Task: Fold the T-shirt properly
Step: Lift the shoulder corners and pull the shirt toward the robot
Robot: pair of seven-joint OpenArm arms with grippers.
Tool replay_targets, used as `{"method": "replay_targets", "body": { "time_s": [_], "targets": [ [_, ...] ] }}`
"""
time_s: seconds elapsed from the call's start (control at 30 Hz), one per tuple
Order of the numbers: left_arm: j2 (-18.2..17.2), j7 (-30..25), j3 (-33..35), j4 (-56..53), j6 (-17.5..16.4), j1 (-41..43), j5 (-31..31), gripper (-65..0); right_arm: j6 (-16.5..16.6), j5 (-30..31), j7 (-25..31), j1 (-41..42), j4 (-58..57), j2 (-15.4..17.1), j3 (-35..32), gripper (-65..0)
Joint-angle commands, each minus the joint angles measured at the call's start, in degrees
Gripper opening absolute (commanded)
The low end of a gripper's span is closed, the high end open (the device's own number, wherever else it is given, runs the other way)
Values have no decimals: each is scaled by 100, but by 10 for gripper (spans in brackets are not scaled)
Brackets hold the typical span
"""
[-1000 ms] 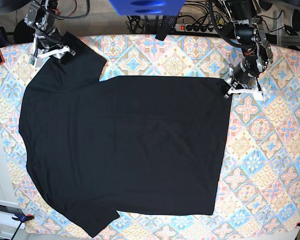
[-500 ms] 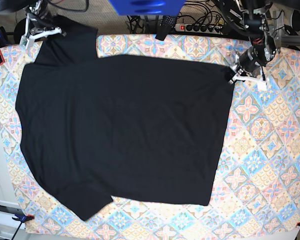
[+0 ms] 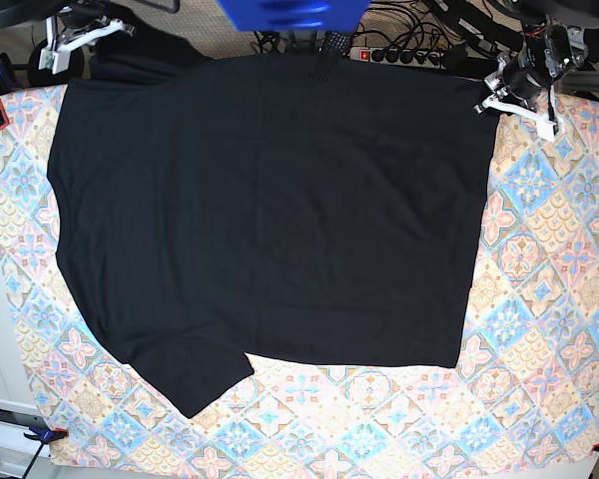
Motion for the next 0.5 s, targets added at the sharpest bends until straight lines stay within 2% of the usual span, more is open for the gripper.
{"method": "replay_targets", "body": {
  "time_s": [0.0, 0.27, 0.47],
  "targets": [
    [-42, -63, -39, 175, -19, 18, -44, -650, 4, 54, 84, -86, 192, 45, 58, -650],
    [89, -81, -39, 781, -19, -316, -44, -650, 4, 54, 75, -33, 447, 45, 190, -650],
    [98, -72, -13, 746, -10, -984, -17, -650, 4, 54, 40, 819, 596, 71, 226, -650]
  ]
}}
